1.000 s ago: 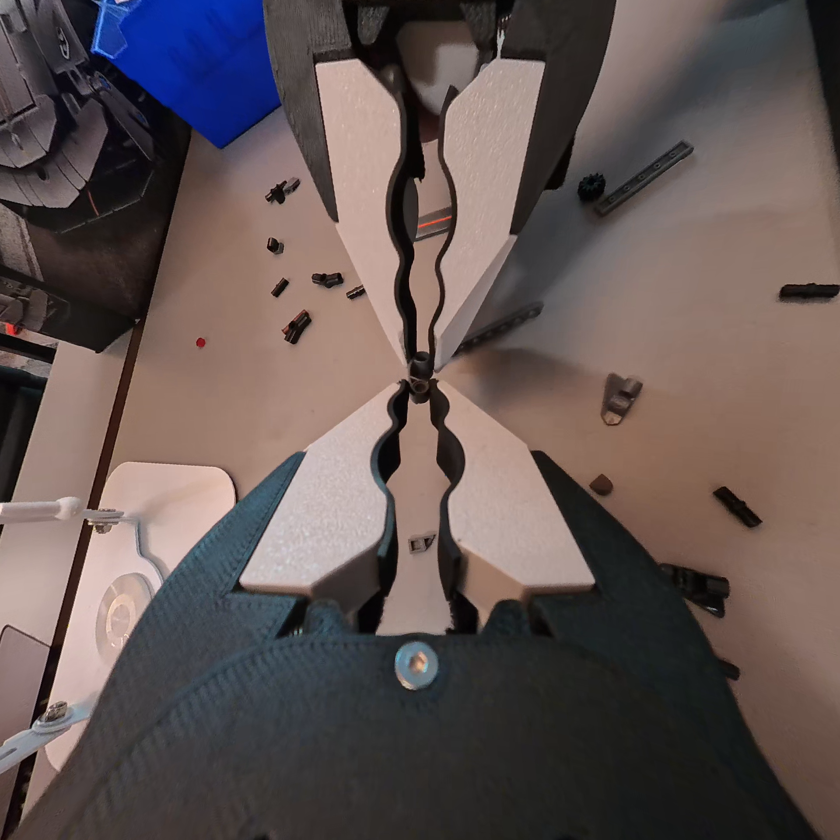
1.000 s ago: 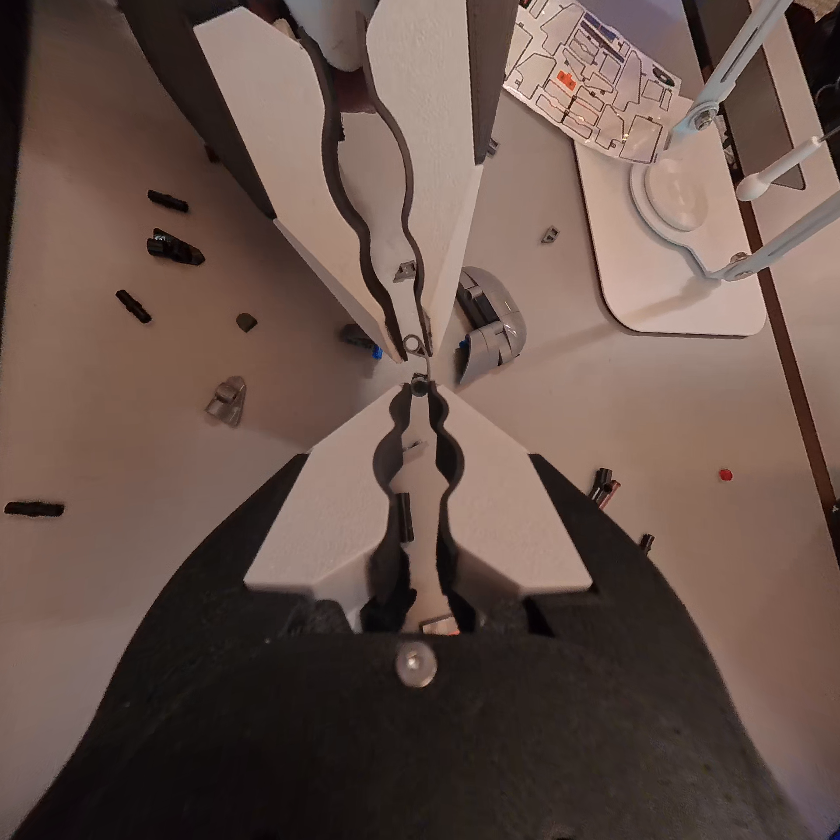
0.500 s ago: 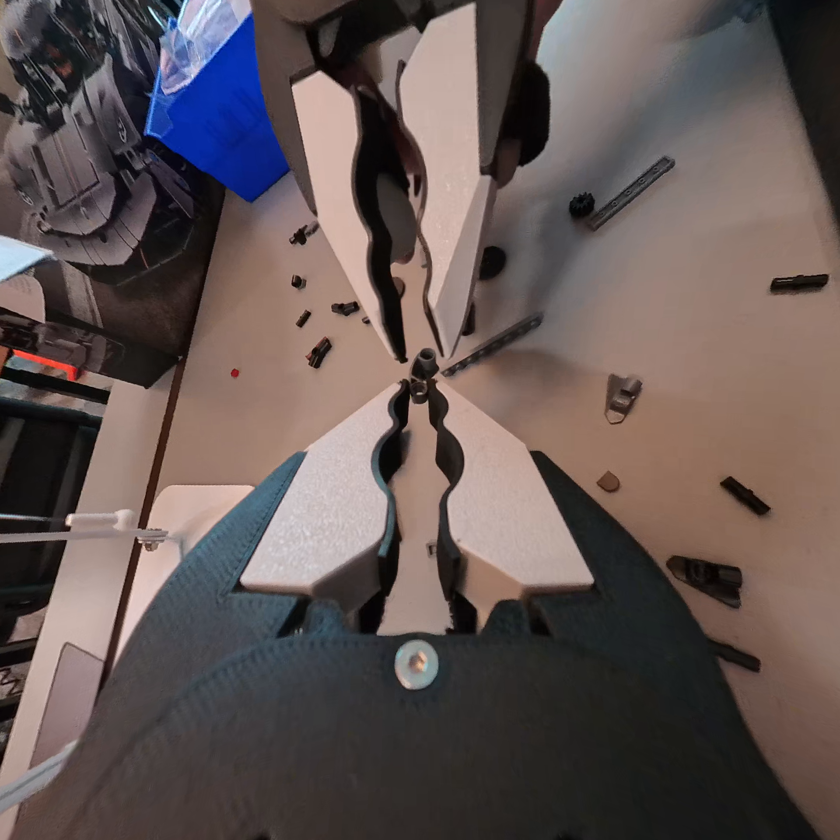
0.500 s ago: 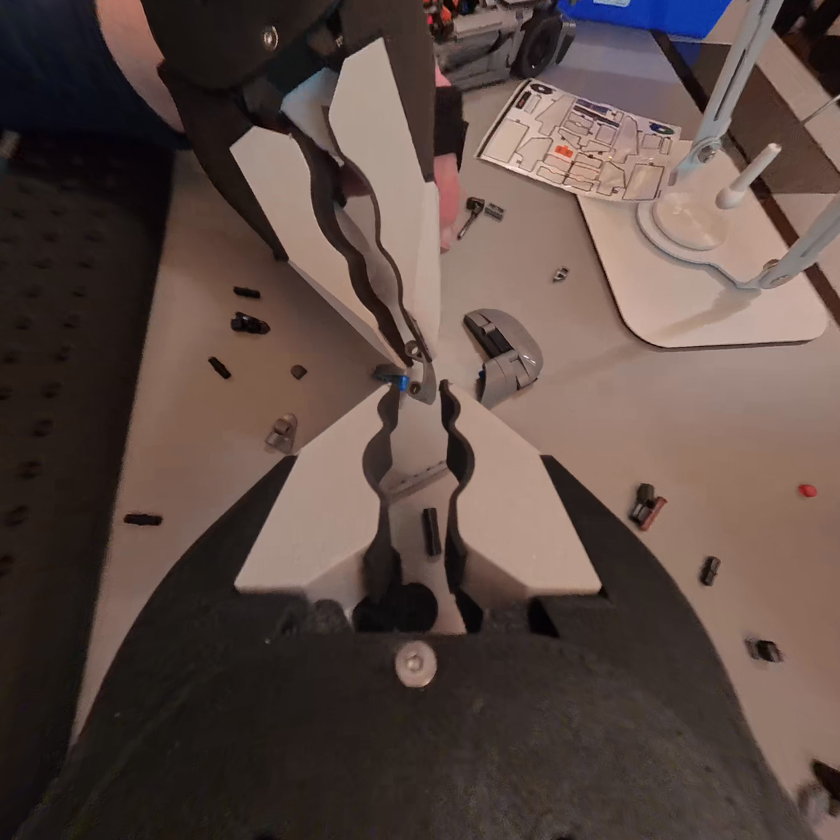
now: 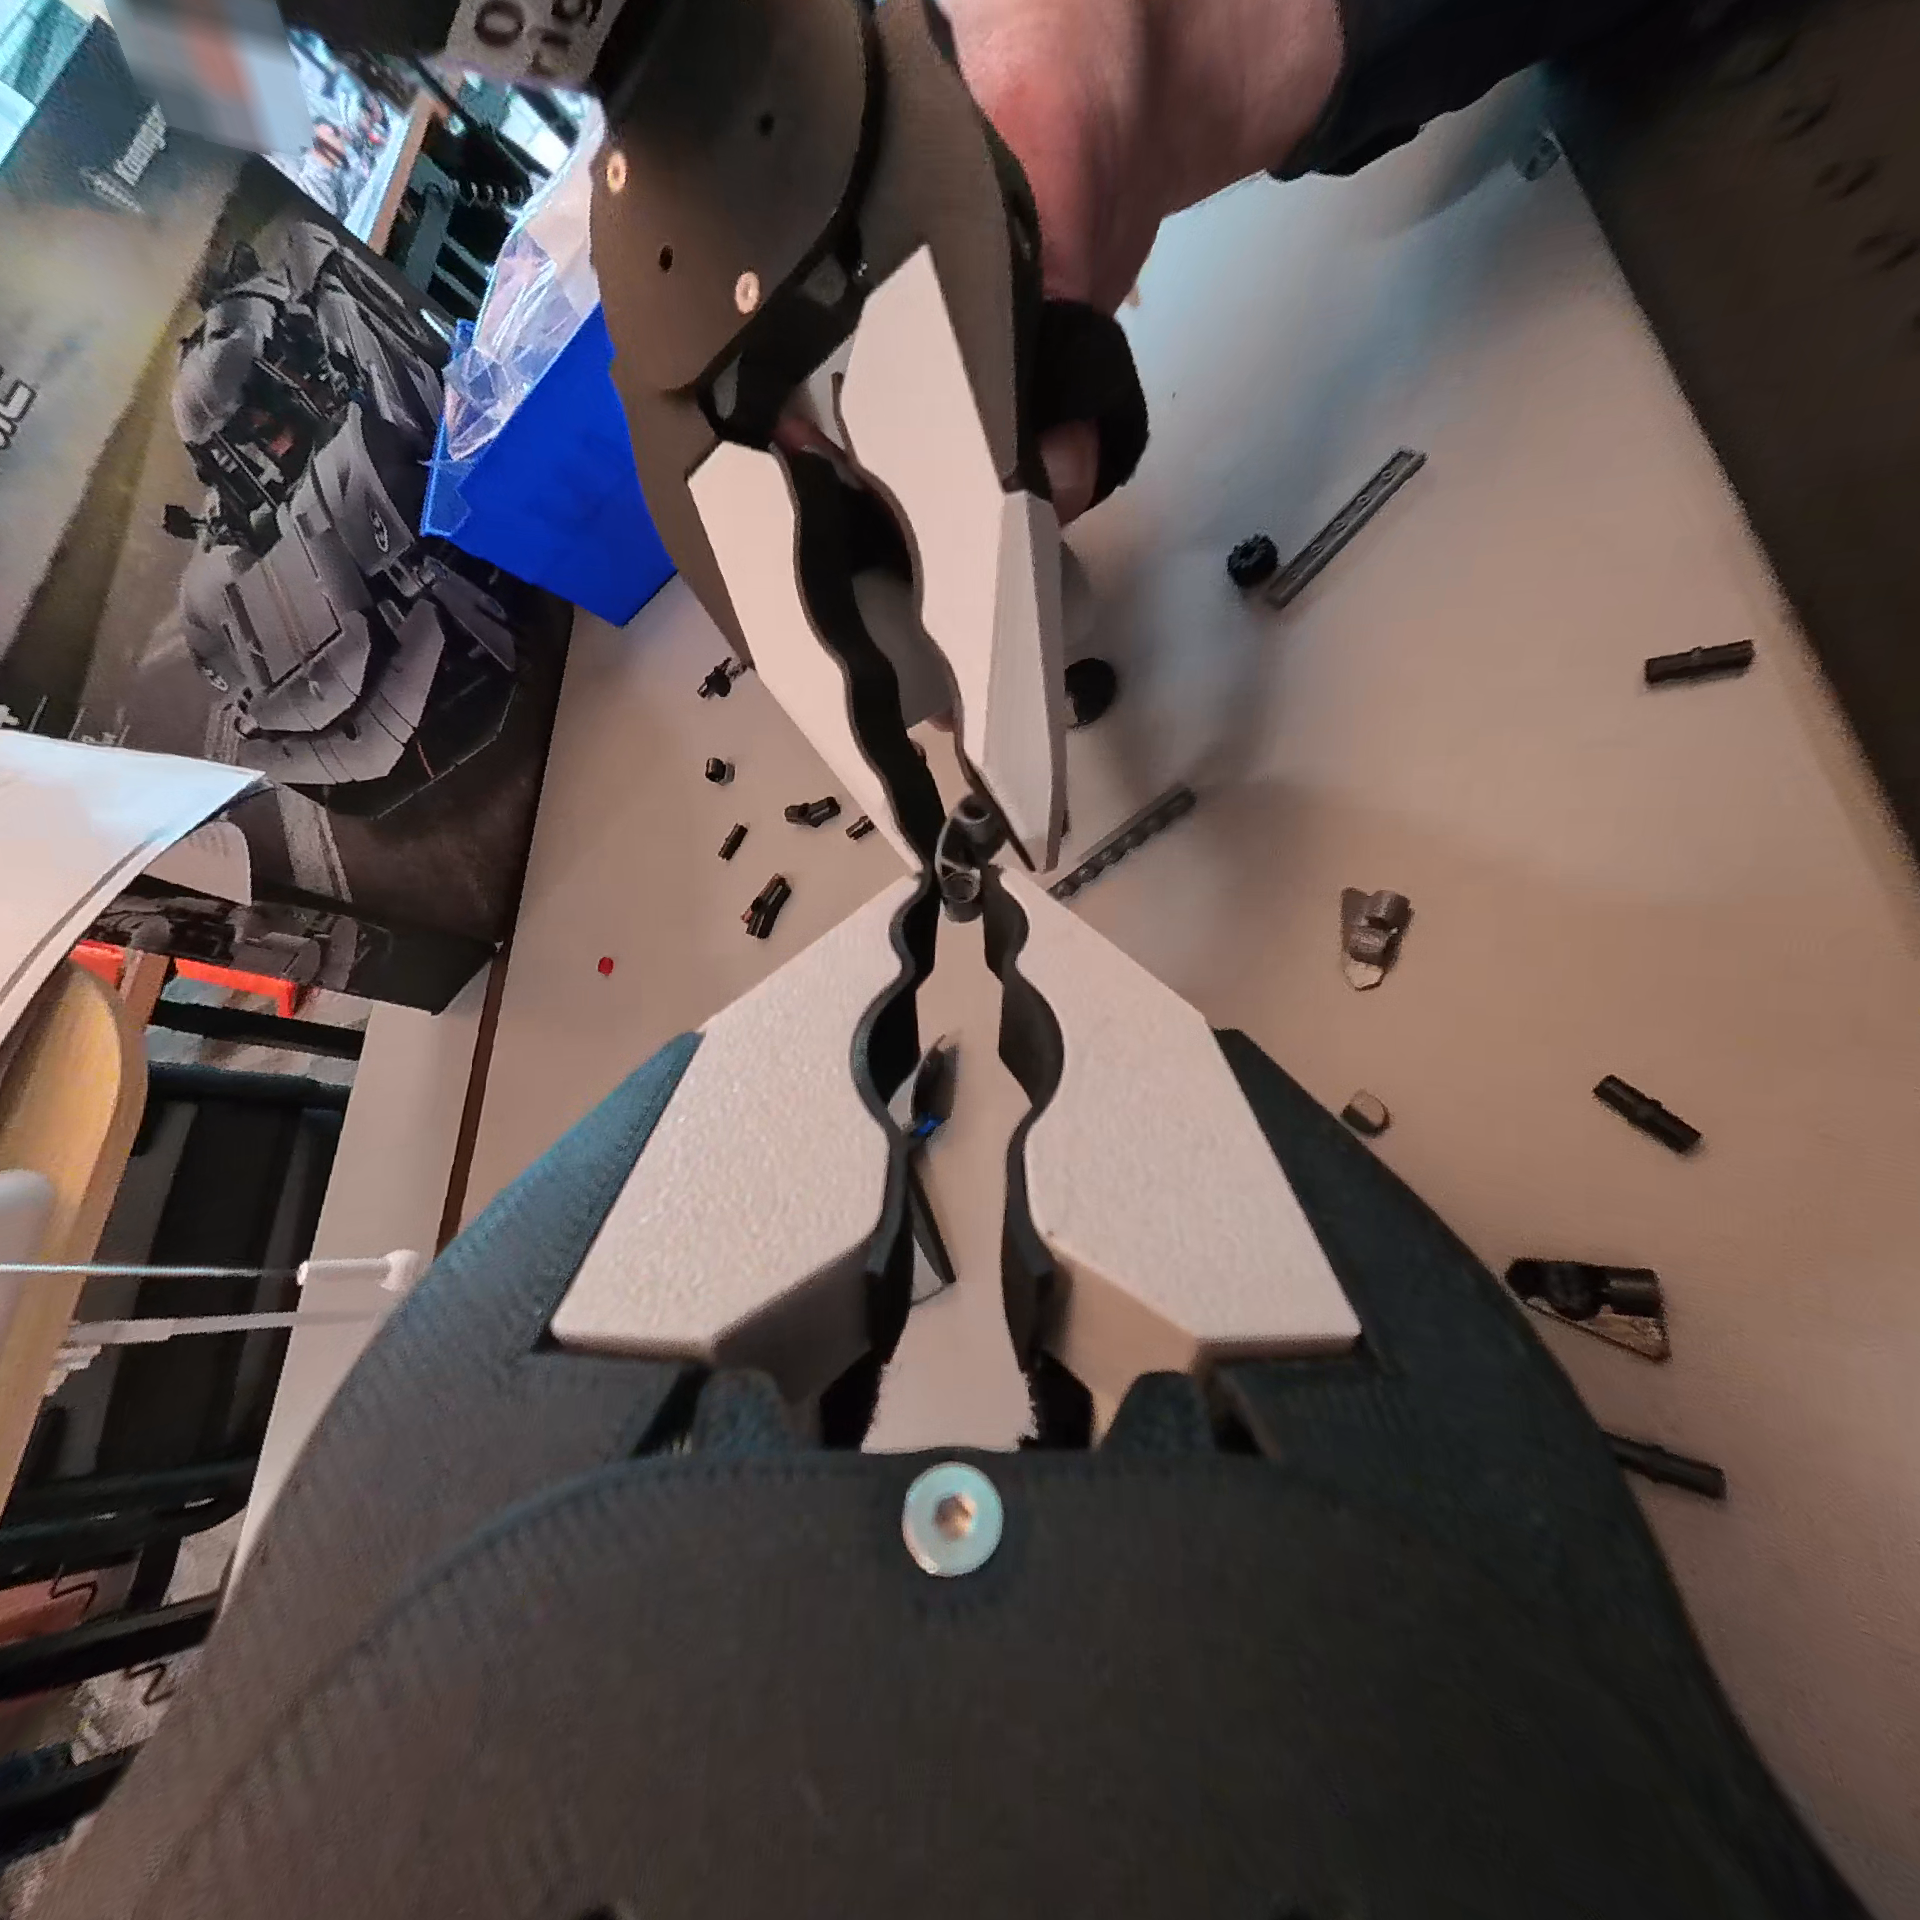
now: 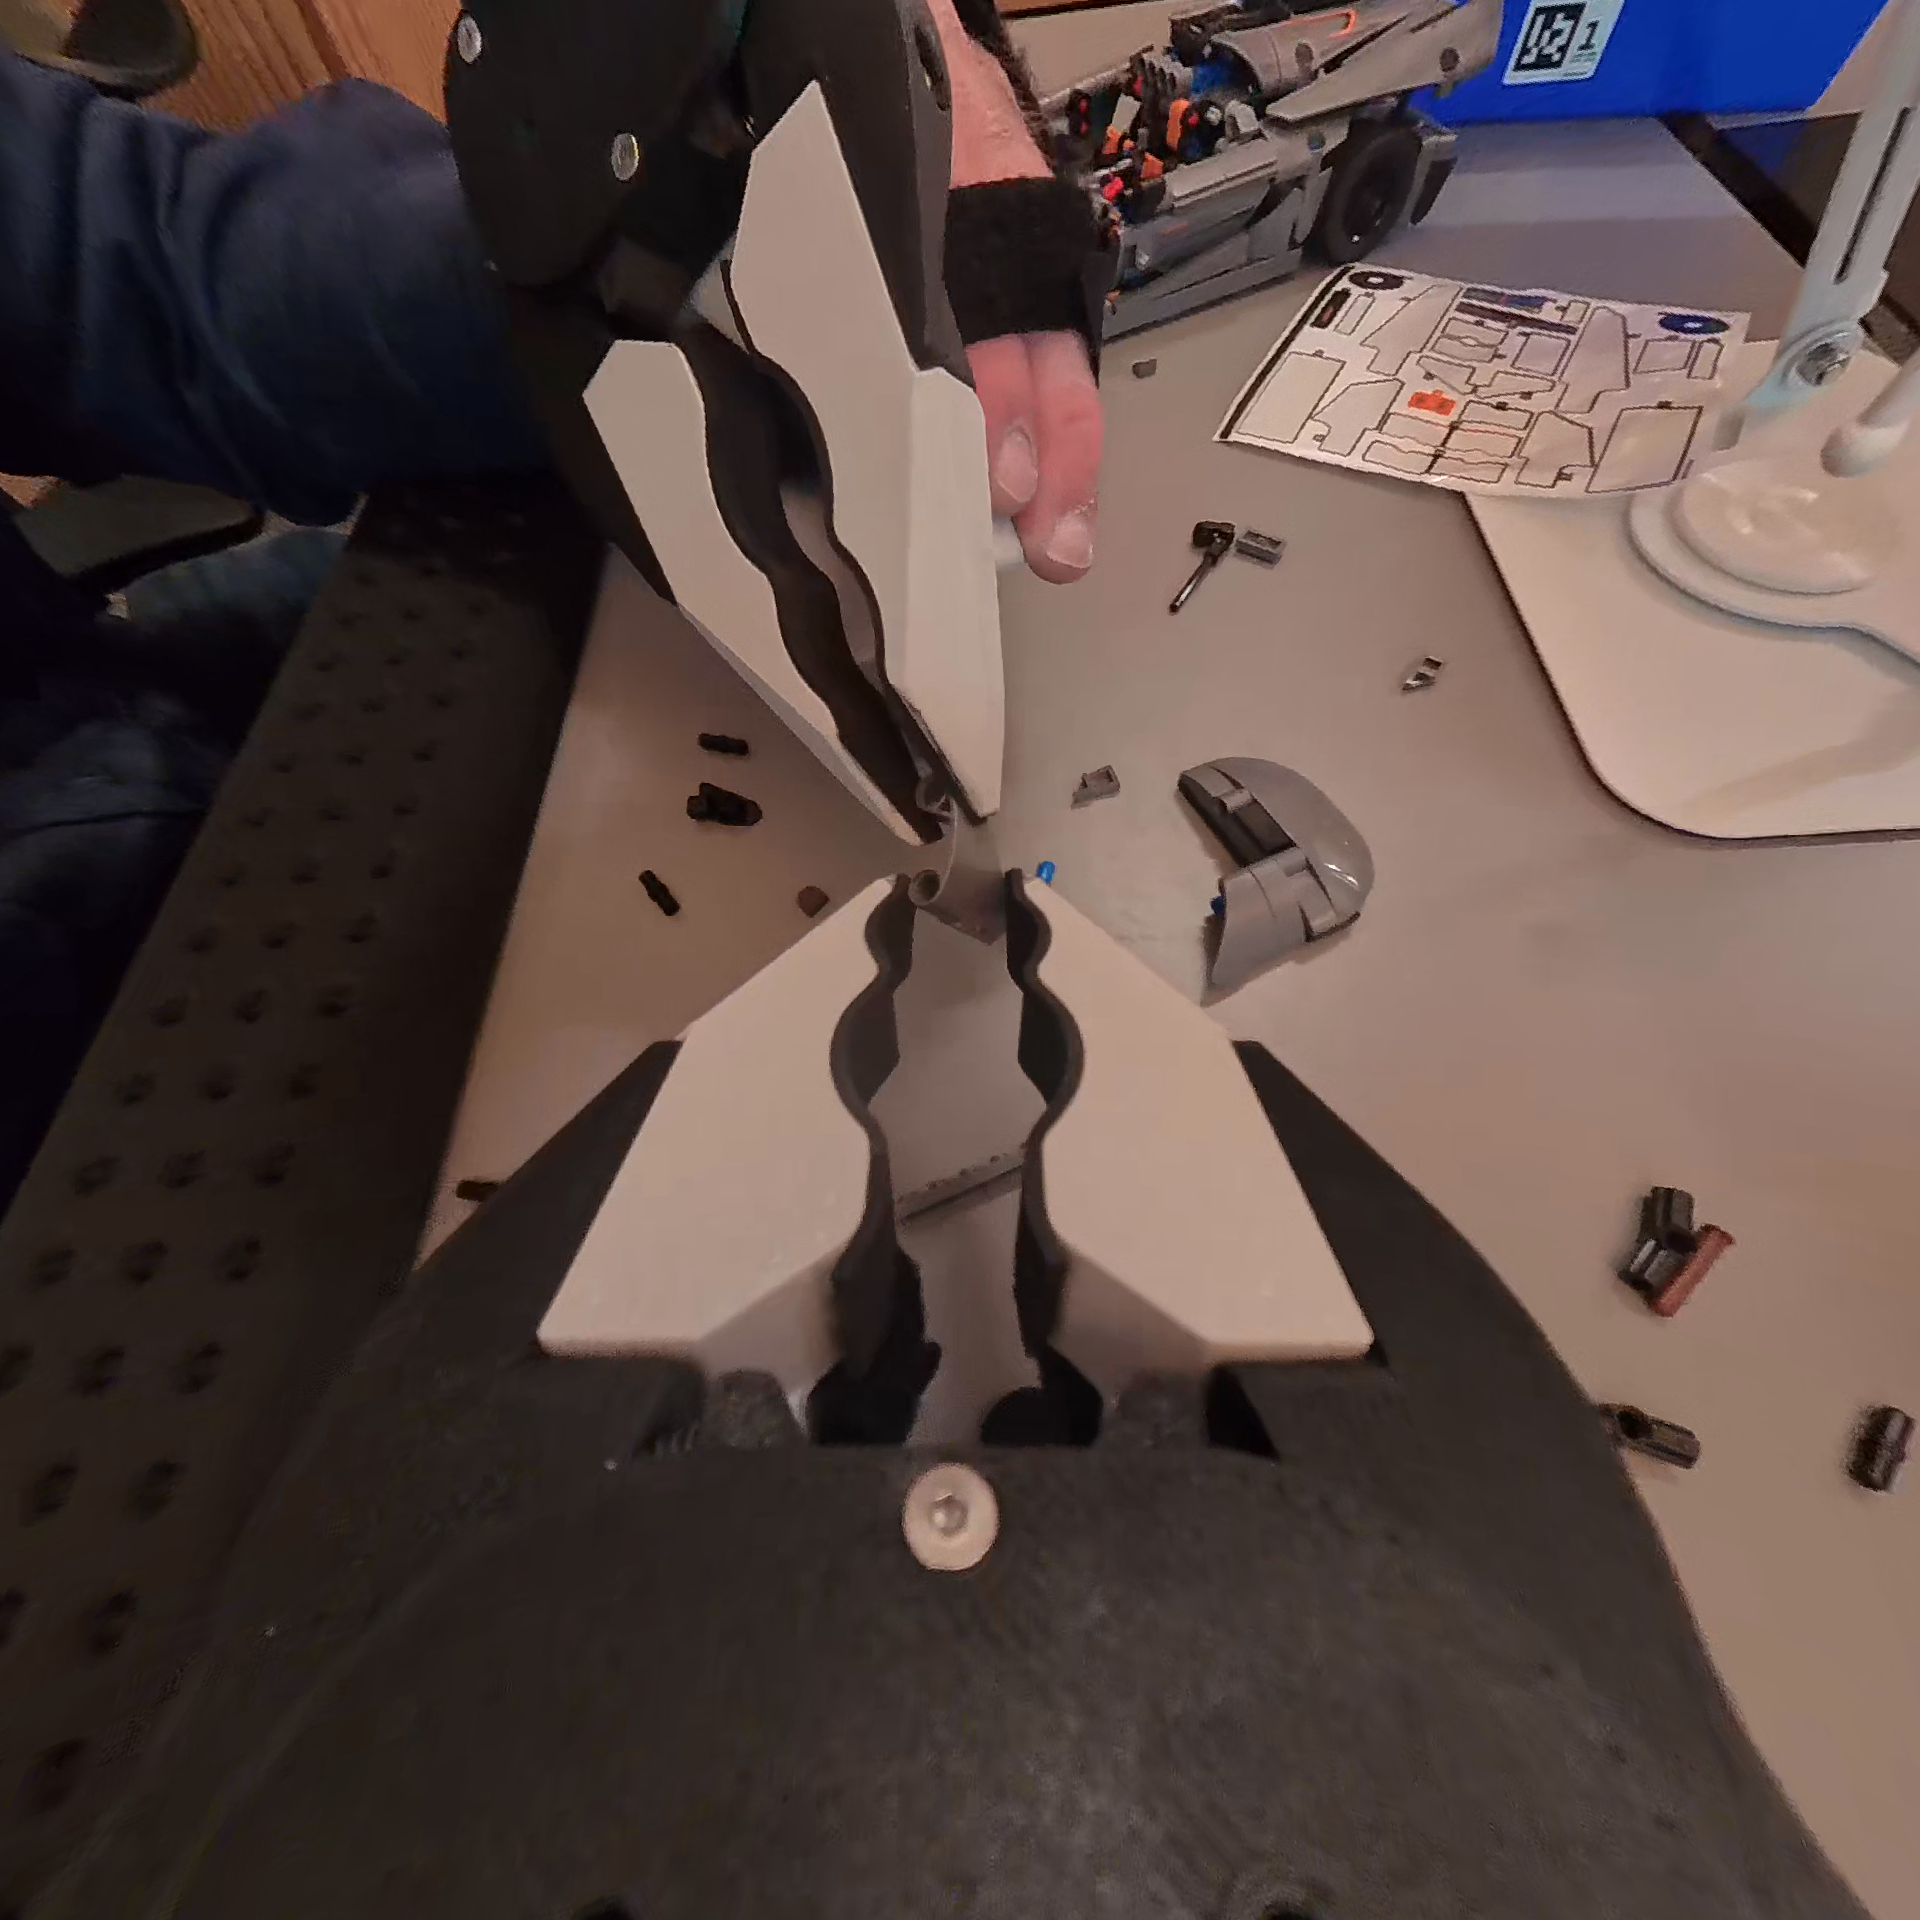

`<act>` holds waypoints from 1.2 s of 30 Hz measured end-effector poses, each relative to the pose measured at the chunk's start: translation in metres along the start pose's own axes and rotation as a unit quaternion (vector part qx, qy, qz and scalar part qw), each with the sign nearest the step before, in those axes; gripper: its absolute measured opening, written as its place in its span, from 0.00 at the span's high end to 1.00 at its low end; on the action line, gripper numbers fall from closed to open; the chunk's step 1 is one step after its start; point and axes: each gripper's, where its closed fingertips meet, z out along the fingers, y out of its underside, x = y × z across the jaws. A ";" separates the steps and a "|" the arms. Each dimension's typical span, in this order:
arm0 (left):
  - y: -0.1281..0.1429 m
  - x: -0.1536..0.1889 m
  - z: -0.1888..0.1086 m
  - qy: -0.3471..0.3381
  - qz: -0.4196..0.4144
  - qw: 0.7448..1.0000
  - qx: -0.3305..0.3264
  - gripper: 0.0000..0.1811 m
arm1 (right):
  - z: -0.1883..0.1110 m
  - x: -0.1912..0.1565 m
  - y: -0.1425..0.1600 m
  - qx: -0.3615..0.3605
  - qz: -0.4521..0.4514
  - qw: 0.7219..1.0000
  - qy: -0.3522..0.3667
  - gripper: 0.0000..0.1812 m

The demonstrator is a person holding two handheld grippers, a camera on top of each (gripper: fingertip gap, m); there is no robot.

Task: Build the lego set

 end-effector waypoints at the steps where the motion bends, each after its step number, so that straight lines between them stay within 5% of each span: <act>1: 0.002 -0.001 0.001 -0.002 -0.002 1.000 -0.004 0.96 | 0.001 0.002 0.001 -0.005 -0.006 1.000 0.009 0.92; 17: 0.018 -0.011 0.008 -0.029 -0.018 0.999 -0.037 0.97 | -0.001 0.016 0.004 -0.029 -0.027 0.997 0.067 0.93; 36: -0.017 -0.019 -0.007 -0.121 0.122 0.985 -0.016 0.97 | -0.020 -0.002 -0.018 0.100 0.101 0.986 -0.089 0.88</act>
